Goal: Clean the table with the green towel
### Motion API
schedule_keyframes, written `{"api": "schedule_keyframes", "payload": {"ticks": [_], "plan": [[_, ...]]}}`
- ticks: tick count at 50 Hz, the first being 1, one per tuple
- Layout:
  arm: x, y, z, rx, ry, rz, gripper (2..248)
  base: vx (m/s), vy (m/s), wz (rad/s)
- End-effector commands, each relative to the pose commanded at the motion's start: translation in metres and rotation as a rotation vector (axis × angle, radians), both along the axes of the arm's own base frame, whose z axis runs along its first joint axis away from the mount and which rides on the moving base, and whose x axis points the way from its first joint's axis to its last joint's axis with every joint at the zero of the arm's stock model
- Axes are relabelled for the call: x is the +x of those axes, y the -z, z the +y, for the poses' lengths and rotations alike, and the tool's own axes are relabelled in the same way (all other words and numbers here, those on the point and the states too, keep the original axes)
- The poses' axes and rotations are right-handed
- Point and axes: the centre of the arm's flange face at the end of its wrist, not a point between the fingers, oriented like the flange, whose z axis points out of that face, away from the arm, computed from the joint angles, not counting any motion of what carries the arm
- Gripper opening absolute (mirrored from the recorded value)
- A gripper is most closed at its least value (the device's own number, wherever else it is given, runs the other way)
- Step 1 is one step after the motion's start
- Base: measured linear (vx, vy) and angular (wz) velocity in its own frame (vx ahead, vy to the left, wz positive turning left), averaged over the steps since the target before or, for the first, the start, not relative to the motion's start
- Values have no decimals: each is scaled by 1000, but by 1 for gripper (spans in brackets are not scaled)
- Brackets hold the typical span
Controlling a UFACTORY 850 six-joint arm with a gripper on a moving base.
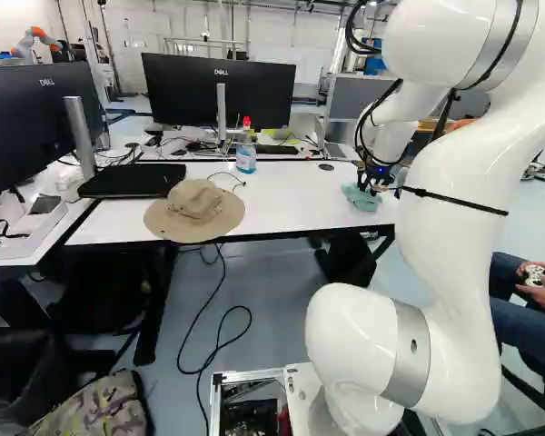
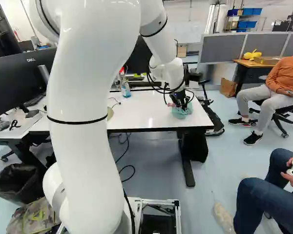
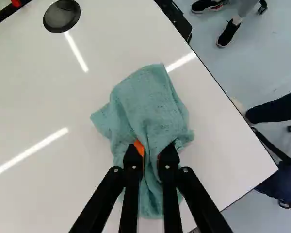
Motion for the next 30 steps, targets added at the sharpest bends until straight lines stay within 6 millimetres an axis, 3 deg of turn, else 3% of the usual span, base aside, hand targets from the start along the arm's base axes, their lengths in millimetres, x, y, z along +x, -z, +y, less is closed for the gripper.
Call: {"api": "schedule_keyframes", "payload": {"ticks": [11,30], "plan": [[14,1,-12,-6,7,-10,48,0,0,0],[5,1,-45,-9,61,-16,48,0,0,0]]}}
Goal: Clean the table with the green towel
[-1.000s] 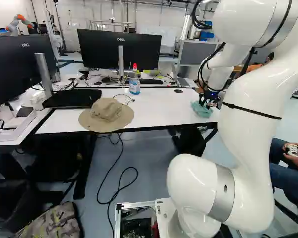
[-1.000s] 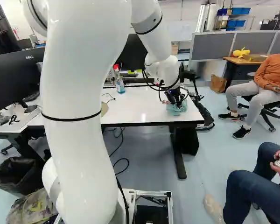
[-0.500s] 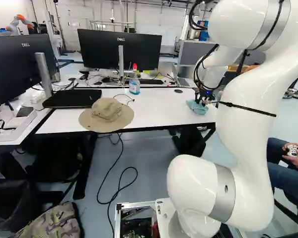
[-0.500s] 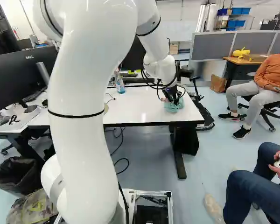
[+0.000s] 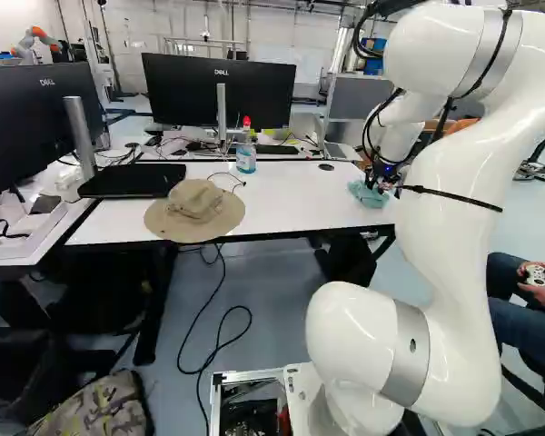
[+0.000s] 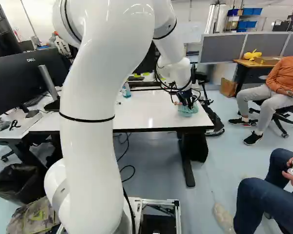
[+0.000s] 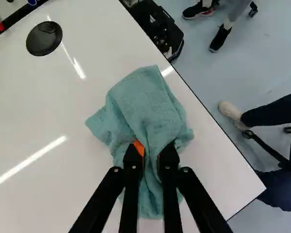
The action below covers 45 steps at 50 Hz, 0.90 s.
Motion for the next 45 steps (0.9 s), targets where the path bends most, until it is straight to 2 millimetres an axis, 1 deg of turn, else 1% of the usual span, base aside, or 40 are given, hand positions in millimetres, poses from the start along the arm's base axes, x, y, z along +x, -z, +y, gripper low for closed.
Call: {"api": "schedule_keyframes", "payload": {"ticks": [6,13,30,38,45], "plan": [[-8,0,-1,2,9,4,48,0,0,0],[-20,-1,3,7,14,11,48,0,0,0],[-42,-2,26,17,0,27,48,0,0,0],[-43,-3,40,19,-20,31,48,0,0,0],[-36,-2,49,18,-40,31,48,0,0,0]]}}
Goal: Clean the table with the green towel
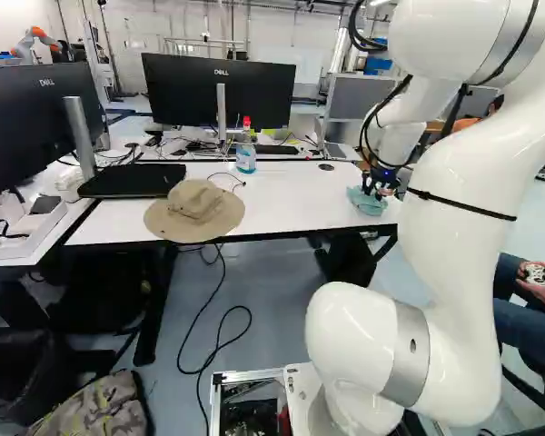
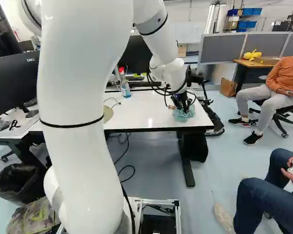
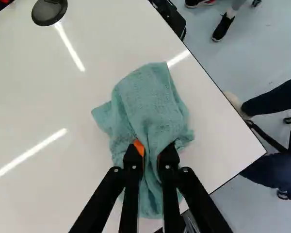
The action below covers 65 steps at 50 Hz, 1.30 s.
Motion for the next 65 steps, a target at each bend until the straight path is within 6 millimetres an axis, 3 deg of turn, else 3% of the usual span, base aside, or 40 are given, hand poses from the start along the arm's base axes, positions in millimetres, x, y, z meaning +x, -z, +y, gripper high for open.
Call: {"api": "schedule_keyframes", "payload": {"ticks": [15,38,50,65], "plan": [[25,1,0,-6,-22,-11,48,0,0,0],[19,-19,6,-14,-25,-27,48,0,0,0],[10,-32,23,9,-38,-1,48,0,0,0],[-5,-48,57,66,-69,64,48,0,0,0]]}}
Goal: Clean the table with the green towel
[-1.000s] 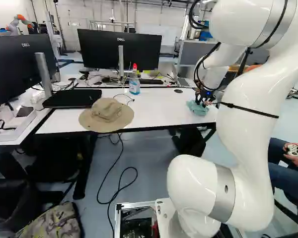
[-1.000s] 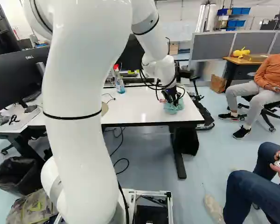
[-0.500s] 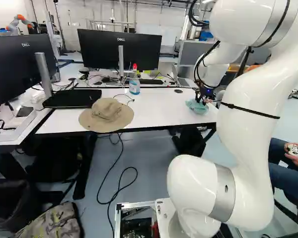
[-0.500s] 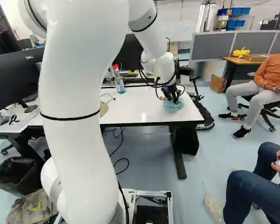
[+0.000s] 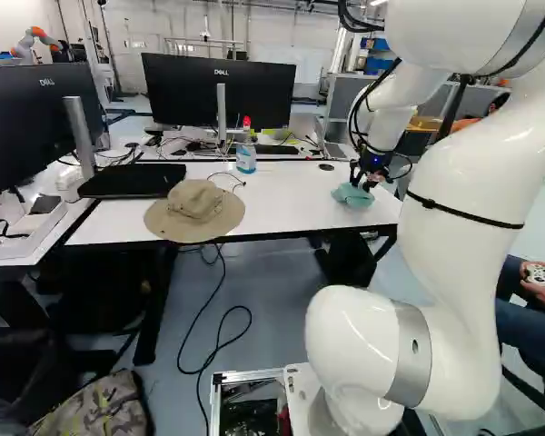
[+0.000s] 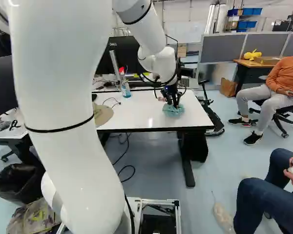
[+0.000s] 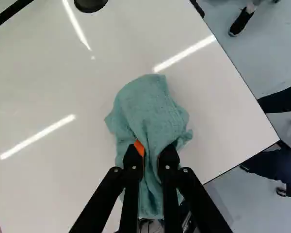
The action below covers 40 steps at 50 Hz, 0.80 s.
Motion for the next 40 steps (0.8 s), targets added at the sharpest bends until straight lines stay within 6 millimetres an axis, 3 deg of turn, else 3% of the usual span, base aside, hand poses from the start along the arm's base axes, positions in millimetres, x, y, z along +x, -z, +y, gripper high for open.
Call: {"api": "schedule_keyframes", "payload": {"ticks": [17,40], "plan": [[-15,-19,37,47,-39,47,48,0,0,0],[22,-19,41,42,-72,38,48,0,0,0]]}}
